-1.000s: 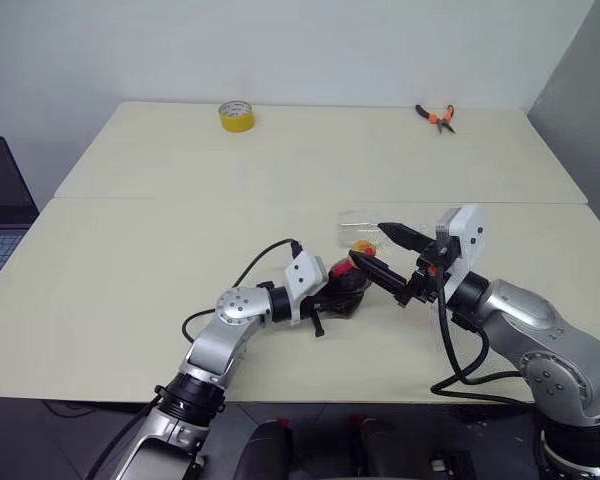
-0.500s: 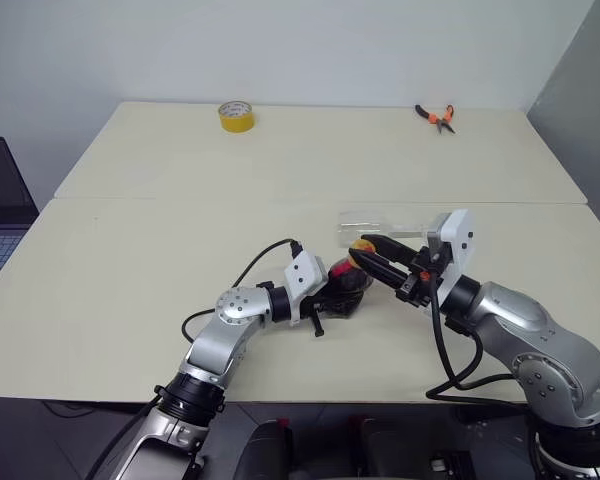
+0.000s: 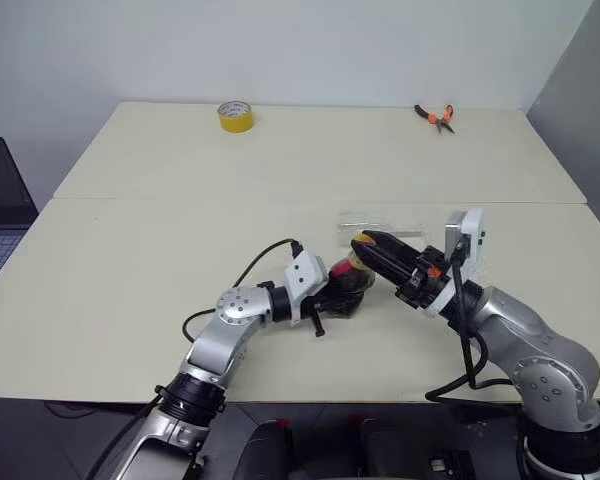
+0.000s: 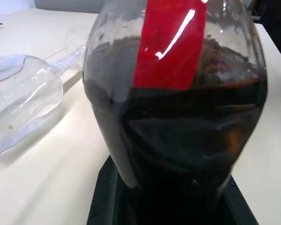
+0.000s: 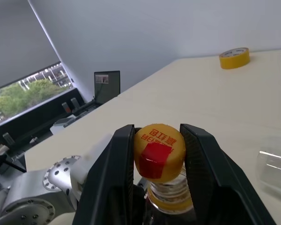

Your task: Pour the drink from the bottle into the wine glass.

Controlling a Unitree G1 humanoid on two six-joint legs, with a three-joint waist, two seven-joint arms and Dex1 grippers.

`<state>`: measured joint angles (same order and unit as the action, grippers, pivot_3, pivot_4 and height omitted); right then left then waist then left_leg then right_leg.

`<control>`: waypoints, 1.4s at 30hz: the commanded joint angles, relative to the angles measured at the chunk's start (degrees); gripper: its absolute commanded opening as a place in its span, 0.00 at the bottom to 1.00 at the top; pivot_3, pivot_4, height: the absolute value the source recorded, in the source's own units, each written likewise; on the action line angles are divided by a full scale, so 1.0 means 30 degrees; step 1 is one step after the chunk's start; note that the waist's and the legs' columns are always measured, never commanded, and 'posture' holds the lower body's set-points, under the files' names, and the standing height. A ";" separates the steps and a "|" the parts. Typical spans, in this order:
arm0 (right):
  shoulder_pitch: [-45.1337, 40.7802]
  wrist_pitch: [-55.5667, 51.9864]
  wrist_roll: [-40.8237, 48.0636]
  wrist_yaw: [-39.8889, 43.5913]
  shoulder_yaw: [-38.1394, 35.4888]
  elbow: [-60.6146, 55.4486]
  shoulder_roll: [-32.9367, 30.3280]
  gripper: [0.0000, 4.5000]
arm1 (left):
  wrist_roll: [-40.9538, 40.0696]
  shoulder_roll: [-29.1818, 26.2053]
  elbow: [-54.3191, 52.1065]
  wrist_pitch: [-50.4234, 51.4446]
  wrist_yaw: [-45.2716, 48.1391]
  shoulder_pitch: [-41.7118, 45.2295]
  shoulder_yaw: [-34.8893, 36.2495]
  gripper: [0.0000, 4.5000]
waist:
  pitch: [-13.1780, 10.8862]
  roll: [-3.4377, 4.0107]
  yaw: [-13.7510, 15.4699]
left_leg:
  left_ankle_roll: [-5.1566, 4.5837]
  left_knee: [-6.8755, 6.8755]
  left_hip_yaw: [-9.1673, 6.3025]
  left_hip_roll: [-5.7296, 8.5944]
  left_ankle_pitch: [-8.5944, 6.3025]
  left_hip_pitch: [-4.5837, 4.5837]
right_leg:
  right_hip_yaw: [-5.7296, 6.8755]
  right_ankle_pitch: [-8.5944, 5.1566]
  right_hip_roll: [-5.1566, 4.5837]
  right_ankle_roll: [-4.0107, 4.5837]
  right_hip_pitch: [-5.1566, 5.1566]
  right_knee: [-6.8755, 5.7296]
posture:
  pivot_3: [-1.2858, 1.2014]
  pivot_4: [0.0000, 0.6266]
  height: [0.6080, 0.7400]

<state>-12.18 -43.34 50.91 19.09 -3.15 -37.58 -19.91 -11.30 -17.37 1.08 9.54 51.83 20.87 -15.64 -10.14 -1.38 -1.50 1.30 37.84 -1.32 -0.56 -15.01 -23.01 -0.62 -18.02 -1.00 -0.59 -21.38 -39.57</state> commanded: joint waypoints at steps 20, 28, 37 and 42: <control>0.8698 0.6853 -0.7783 0.1963 -0.3958 0.3670 -0.3419 0.27 | -0.0154 0.0737 -0.0117 -0.0833 -0.0478 0.0481 0.0295 0.14 | 0.0009 0.0015 0.0274 | 0.0000 -0.0004 0.0041 0.0007 0.0000 0.0021 | -0.0042 -0.0002 0.0010 -0.0006 0.0012 0.0006 | 0.52 0.24 1.00; 0.8010 0.8413 -0.9004 0.2260 -0.3682 0.6285 -0.2400 0.27 | -0.0147 0.0803 0.0021 -0.0979 -0.0518 0.0602 0.0348 0.14 | 0.0010 0.0019 0.0216 | 0.0002 -0.0004 0.0046 -0.0004 0.0000 0.0029 | -0.0052 -0.0002 0.0021 -0.0006 0.0013 0.0000 | 0.52 0.24 1.00; 0.8034 0.8752 -0.9570 0.2990 -0.3135 0.7181 -0.2310 0.86 | -0.0180 0.0714 -0.0128 -0.0914 -0.0661 0.0559 0.0425 0.14 | 0.0011 0.0020 0.0234 | 0.0002 -0.0005 0.0045 -0.0006 0.0000 0.0028 | -0.0051 -0.0001 0.0019 -0.0005 0.0012 0.0002 | 0.52 0.24 1.00; 0.8548 0.8671 -0.9593 0.3271 -0.2880 0.6568 -0.2227 1.00 | -0.0221 0.0665 -0.0249 -0.0889 -0.0798 0.0459 0.0522 0.14 | 0.0012 0.0021 0.0302 | 0.0002 -0.0001 0.0044 -0.0004 0.0000 0.0029 | -0.0049 -0.0001 0.0017 -0.0005 0.0017 0.0003 | 0.52 0.24 1.00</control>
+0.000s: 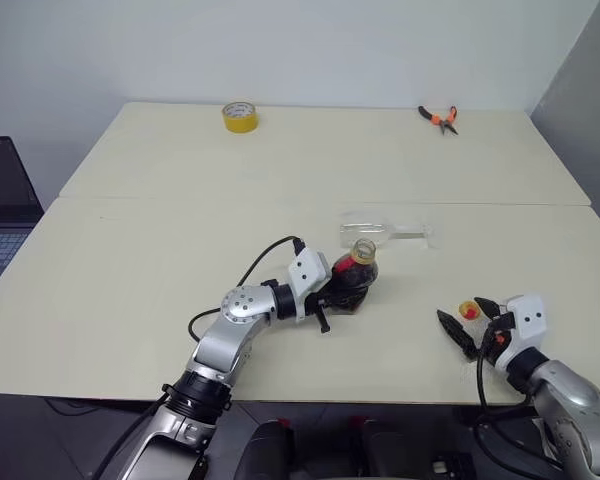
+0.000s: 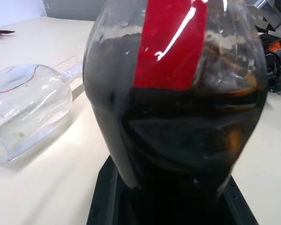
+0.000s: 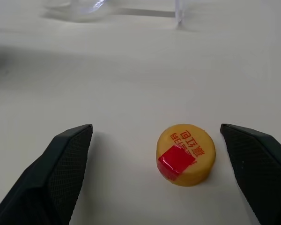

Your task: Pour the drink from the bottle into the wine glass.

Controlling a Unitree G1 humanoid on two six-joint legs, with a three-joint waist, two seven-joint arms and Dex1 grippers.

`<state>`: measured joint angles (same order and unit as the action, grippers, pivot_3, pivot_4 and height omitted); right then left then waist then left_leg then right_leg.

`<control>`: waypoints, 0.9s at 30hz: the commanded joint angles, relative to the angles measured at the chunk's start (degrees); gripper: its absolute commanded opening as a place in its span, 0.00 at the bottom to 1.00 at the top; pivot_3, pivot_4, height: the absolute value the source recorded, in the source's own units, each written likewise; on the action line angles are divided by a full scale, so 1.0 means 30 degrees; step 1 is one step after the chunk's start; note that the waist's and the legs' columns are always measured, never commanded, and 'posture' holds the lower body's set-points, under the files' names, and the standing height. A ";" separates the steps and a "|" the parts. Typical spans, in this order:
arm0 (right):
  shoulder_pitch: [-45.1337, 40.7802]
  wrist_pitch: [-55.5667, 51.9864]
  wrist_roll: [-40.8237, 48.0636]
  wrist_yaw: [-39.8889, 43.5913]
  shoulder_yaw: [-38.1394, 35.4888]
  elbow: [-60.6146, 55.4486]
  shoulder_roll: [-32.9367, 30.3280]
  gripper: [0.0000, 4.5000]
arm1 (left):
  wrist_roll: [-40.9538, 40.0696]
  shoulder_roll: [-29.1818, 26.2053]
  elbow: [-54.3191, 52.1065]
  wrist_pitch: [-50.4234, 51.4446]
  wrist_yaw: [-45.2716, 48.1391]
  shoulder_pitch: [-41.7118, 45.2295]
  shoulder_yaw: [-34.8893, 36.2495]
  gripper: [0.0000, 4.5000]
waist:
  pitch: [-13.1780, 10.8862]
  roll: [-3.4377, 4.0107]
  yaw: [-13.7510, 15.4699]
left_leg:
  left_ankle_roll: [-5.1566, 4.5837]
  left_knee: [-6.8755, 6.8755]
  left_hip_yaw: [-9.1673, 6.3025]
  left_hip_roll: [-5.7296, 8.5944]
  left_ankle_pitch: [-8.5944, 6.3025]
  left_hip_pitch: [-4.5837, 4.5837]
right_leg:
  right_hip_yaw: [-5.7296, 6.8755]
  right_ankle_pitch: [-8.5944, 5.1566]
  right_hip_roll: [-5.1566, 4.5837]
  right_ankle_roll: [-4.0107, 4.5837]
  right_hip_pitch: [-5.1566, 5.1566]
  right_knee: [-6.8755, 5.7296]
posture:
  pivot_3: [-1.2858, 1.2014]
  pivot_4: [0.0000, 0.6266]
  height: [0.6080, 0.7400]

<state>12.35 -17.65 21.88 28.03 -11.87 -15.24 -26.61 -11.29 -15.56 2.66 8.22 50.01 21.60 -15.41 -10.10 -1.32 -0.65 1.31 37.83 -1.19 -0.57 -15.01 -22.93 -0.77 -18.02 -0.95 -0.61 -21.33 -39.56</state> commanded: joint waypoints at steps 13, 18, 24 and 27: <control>-0.2606 -0.0781 0.0345 0.1257 0.3517 -0.7060 -0.0152 1.00 | -0.0235 -0.0206 -0.0829 -0.0313 -0.3612 -0.0693 0.3686 0.14 | -0.0002 0.0001 -0.0113 | 0.0003 0.0005 -0.0012 -0.0008 0.0000 0.0002 | 0.0002 0.0000 0.0003 0.0000 -0.0013 -0.0018 | 0.52 0.24 1.00; -0.5000 -0.1442 -0.0382 0.1605 0.5430 -0.6509 -0.0247 1.00 | -0.0073 0.0059 0.1602 -0.1304 -0.6355 0.0364 0.5782 0.14 | -0.0008 -0.0012 0.0076 | 0.0003 0.0013 -0.0052 -0.0003 0.0001 -0.0006 | 0.0054 0.0001 0.0000 0.0001 -0.0002 -0.0017 | 0.52 0.24 1.00; -0.7342 -0.1600 -0.0408 0.2446 0.6621 -0.5293 -0.0098 1.00 | 0.0052 -0.0082 0.4924 -0.2537 -0.7502 0.1884 0.7051 0.14 | -0.0014 -0.0026 0.0193 | 0.0003 0.0036 -0.0041 0.0031 0.0002 -0.0028 | 0.0053 0.0015 -0.0038 -0.0021 -0.0001 0.0014 | 0.52 0.24 1.00; -0.7615 -0.1545 -0.0444 0.2516 0.6842 -0.5004 0.0025 1.00 | 0.0166 -0.0160 0.6196 -0.3214 -0.7176 0.2393 0.6928 0.14 | -0.0014 -0.0027 0.0223 | 0.0003 0.0031 -0.0057 0.0025 0.0002 -0.0027 | 0.0078 0.0018 -0.0034 -0.0022 -0.0003 0.0012 | 0.52 0.24 1.00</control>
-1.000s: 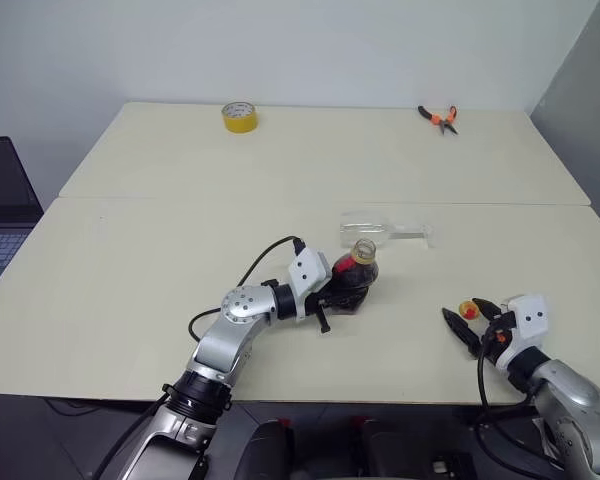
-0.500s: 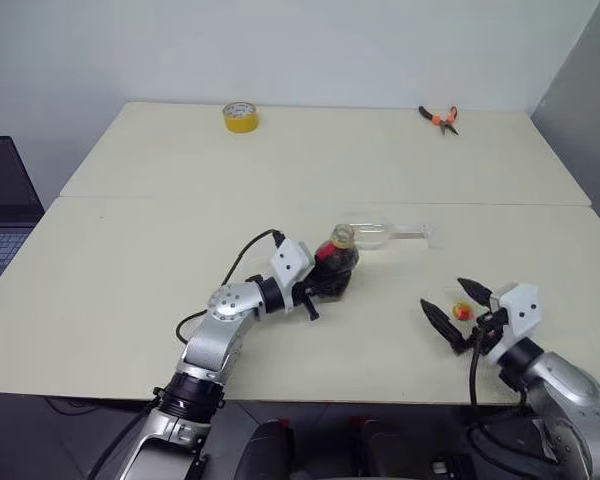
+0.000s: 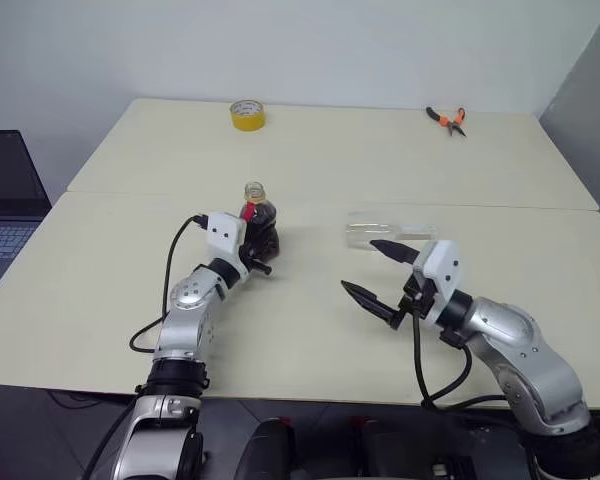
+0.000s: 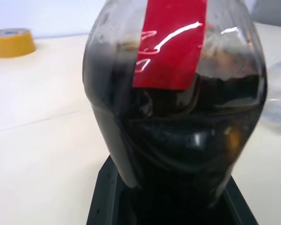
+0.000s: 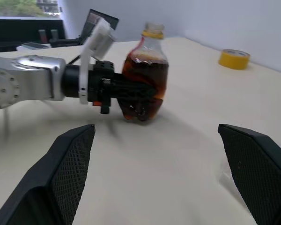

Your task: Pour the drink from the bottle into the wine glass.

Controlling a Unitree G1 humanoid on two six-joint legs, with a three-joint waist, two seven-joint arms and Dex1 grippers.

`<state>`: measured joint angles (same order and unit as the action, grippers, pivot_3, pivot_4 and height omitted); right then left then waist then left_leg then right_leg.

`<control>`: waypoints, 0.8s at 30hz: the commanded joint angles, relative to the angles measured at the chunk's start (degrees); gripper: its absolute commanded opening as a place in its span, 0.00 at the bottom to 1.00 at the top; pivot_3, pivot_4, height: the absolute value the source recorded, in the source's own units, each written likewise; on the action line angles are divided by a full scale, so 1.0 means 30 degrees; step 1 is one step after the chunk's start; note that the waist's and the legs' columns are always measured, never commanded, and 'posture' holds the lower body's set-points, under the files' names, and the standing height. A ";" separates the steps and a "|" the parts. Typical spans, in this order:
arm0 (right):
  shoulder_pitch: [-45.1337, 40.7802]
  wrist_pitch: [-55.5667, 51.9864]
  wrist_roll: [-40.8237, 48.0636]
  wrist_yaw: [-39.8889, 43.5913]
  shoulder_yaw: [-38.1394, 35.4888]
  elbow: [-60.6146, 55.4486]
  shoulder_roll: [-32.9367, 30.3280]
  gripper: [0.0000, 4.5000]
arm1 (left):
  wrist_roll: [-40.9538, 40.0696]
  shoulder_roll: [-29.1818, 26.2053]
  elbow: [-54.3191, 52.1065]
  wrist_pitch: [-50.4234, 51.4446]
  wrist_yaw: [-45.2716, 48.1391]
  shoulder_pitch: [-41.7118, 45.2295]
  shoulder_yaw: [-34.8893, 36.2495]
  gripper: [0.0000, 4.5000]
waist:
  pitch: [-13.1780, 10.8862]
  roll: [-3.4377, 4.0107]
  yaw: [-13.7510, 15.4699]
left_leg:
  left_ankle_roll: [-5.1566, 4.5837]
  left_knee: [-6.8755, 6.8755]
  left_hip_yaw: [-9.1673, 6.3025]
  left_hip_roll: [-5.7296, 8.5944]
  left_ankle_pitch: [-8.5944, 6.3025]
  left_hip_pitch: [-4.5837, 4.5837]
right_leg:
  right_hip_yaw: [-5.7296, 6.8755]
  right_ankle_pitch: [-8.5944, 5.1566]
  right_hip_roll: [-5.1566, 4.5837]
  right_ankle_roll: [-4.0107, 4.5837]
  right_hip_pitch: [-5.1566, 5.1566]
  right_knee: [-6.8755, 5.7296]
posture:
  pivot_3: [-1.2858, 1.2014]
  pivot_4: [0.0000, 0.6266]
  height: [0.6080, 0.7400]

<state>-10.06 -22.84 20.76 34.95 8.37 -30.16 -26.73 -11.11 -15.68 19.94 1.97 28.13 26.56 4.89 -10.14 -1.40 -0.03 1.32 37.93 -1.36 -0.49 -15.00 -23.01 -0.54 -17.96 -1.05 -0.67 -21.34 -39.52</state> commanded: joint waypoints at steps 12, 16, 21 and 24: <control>0.0238 0.0253 -0.0266 0.0142 0.0432 -0.0209 0.0218 1.00 | 0.0201 0.0249 0.3366 -0.3145 -0.1076 0.1430 0.0490 0.22 | 0.0002 -0.0002 -0.0027 | 0.0002 0.0003 0.0009 -0.0007 0.0001 0.0009 | -0.0009 0.0001 0.0001 0.0002 -0.0001 -0.0021 | 0.52 0.24 1.00; 0.0364 0.0204 -0.0312 0.0163 0.0333 -0.0364 0.0097 1.00 | 0.0223 0.0457 0.2258 -0.3499 -0.1216 0.0597 0.0303 0.51 | 0.0002 -0.0001 -0.0033 | 0.0002 0.0002 0.0009 -0.0010 0.0001 0.0012 | -0.0008 0.0001 0.0003 0.0002 -0.0001 -0.0026 | 0.52 0.24 1.00; 0.0814 0.0176 -0.0487 0.0179 0.0138 -0.0841 -0.0336 1.00 | 0.0208 0.0220 -0.0642 -0.2638 -0.1123 -0.1298 -0.0016 0.88 | 0.0001 -0.0002 -0.0038 | 0.0005 0.0001 0.0017 -0.0012 0.0002 0.0007 | -0.0021 0.0002 -0.0001 0.0003 -0.0004 -0.0014 | 0.52 0.24 1.00; 0.1357 0.0088 -0.0582 0.0083 -0.0113 -0.1251 -0.0788 1.00 | 0.0359 -0.0355 -0.3174 -0.1742 -0.0712 -0.3032 -0.0412 0.99 | 0.0003 0.0000 -0.0044 | 0.0005 0.0001 0.0014 -0.0014 0.0002 0.0010 | -0.0020 0.0002 0.0000 0.0003 -0.0003 -0.0021 | 0.52 0.24 1.00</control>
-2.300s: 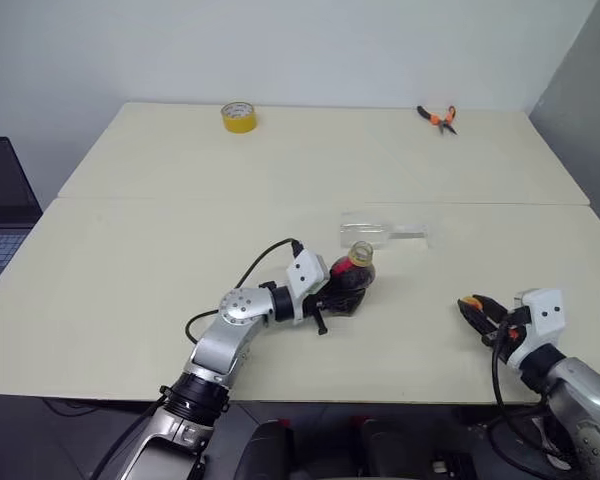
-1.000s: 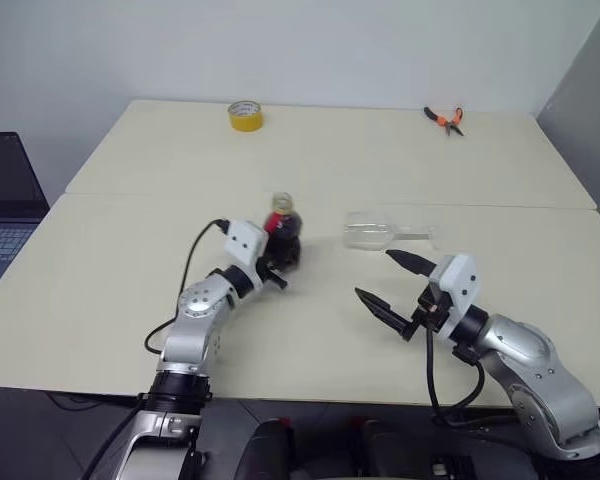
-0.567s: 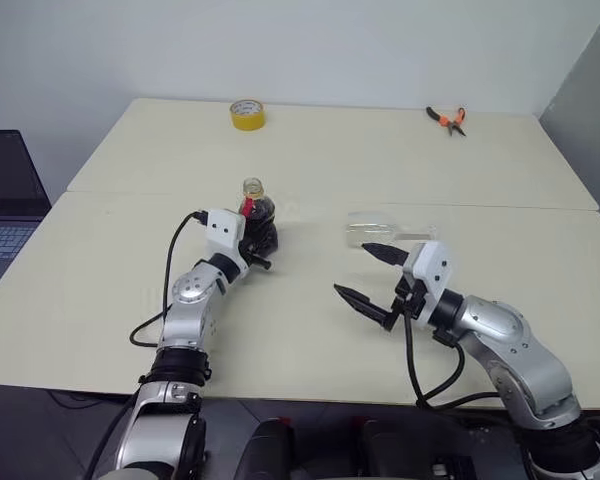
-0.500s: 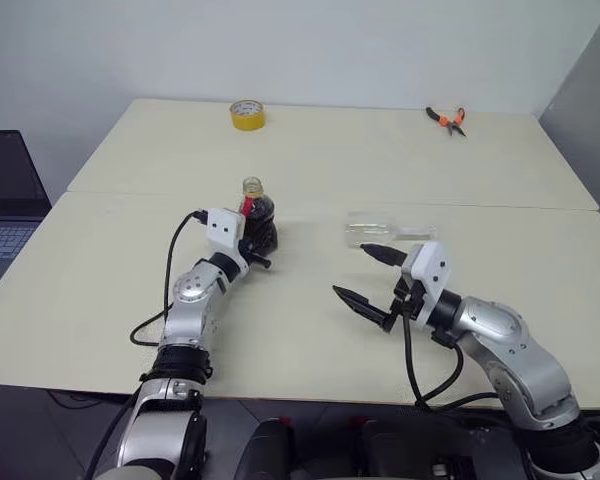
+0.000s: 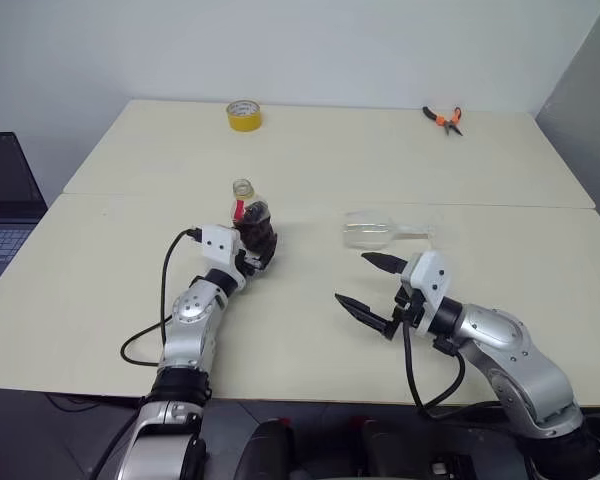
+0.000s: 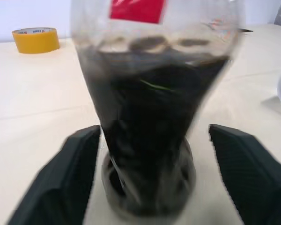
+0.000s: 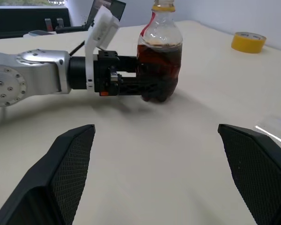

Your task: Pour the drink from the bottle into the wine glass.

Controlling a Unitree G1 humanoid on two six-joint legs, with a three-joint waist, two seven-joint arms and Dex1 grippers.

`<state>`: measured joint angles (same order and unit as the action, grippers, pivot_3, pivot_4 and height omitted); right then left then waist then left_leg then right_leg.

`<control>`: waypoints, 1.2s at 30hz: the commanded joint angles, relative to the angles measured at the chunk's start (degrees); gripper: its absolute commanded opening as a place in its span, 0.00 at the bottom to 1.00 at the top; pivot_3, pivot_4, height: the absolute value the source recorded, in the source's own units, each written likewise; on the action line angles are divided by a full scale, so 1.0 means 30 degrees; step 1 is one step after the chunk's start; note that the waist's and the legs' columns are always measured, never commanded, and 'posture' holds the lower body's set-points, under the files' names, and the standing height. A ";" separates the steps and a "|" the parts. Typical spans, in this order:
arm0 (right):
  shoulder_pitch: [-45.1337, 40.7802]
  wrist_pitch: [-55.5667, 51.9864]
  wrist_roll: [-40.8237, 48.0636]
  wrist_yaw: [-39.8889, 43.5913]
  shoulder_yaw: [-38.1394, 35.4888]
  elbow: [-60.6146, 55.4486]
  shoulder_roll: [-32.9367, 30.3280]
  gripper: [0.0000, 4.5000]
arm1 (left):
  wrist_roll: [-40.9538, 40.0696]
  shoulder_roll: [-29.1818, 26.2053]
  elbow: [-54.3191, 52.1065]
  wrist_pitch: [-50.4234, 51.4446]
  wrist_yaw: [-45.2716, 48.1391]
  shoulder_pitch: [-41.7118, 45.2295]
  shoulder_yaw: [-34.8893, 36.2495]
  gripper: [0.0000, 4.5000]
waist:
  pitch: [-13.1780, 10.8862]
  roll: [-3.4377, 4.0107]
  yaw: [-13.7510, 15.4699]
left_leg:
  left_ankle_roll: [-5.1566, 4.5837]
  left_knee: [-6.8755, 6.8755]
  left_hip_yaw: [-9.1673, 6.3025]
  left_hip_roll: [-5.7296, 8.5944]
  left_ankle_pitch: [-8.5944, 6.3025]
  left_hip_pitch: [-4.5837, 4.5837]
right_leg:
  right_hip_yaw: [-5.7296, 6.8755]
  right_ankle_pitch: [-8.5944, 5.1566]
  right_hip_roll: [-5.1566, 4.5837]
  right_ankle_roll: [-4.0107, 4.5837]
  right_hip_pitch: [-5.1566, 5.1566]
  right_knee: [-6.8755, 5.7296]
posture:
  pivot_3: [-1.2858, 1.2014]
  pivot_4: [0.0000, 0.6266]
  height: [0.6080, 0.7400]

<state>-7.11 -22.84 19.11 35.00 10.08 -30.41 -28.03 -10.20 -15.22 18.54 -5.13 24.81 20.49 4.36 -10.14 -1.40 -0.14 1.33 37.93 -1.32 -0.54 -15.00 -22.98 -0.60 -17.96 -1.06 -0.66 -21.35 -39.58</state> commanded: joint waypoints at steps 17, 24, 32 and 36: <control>0.0228 0.1053 -0.6174 -0.3715 -0.1387 0.0545 -0.1320 1.00 | -0.3138 -0.6213 -1.1061 0.6507 0.6598 -0.6220 -0.0575 0.99 | 0.0002 0.0004 0.0066 | -0.0001 -0.0018 -0.0007 0.0000 -0.0002 0.0027 | 0.0009 -0.0003 0.0001 0.0006 0.0019 0.0004 | 0.52 0.24 1.00; -0.2167 0.2065 -1.1905 -0.4605 0.0934 0.4245 -0.2758 1.00 | -0.2597 -0.5905 -1.0128 0.5613 0.8064 -0.3424 -0.2164 0.99 | 0.0002 0.0004 -0.0007 | 0.0001 -0.0030 0.0036 -0.0001 -0.0002 0.0016 | -0.0031 -0.0004 0.0004 0.0007 -0.0005 0.0018 | 0.52 0.24 1.00; -0.4358 0.4104 -1.7461 -0.6291 0.2974 0.8072 -0.3169 1.00 | -0.1834 -0.5314 -0.8204 0.4066 0.9144 -0.1704 -0.3339 0.99 | 0.0001 0.0005 -0.0081 | 0.0000 -0.0022 0.0060 -0.0005 -0.0001 0.0015 | -0.0060 -0.0003 0.0012 0.0008 -0.0026 -0.0011 | 0.52 0.24 1.00; -0.5630 0.4778 -1.9454 -0.7540 0.3678 1.0209 -0.2706 1.00 | -0.1752 -0.4996 -0.7894 0.3874 0.9414 -0.1322 -0.3699 0.99 | 0.0001 0.0005 -0.0092 | 0.0000 -0.0019 0.0066 -0.0004 -0.0001 0.0018 | -0.0067 -0.0003 0.0011 0.0009 -0.0026 -0.0017 | 0.52 0.24 1.00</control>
<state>-22.50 -10.01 -37.09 14.36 20.99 -0.57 -36.50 -15.35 -30.68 -4.32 7.87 52.63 15.59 -6.54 -10.13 -1.39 -0.41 1.33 37.87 -1.12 -0.55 -15.00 -22.92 -0.80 -17.97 -1.02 -0.64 -21.42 -39.64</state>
